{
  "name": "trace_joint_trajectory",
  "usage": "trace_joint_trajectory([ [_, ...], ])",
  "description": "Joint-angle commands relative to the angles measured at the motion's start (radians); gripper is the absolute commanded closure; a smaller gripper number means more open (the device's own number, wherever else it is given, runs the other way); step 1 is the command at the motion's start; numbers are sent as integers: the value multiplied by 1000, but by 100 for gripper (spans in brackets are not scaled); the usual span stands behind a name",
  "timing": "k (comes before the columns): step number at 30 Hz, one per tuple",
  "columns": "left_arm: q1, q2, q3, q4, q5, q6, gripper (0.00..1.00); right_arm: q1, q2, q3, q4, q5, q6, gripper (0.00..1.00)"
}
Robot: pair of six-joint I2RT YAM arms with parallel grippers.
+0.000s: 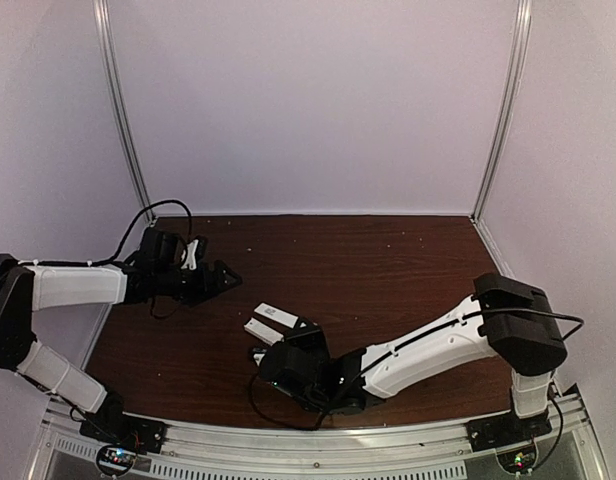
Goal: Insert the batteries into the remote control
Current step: Turn over the battery cover.
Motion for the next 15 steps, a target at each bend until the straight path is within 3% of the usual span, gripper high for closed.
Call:
trace_joint_trajectory([
  [1,8,31,-6,67,62,32,8,10,55,69,-10,56,-9,100],
  [15,4,113,-49,140,151,55,20,13,190,182,-102,53,45,100],
])
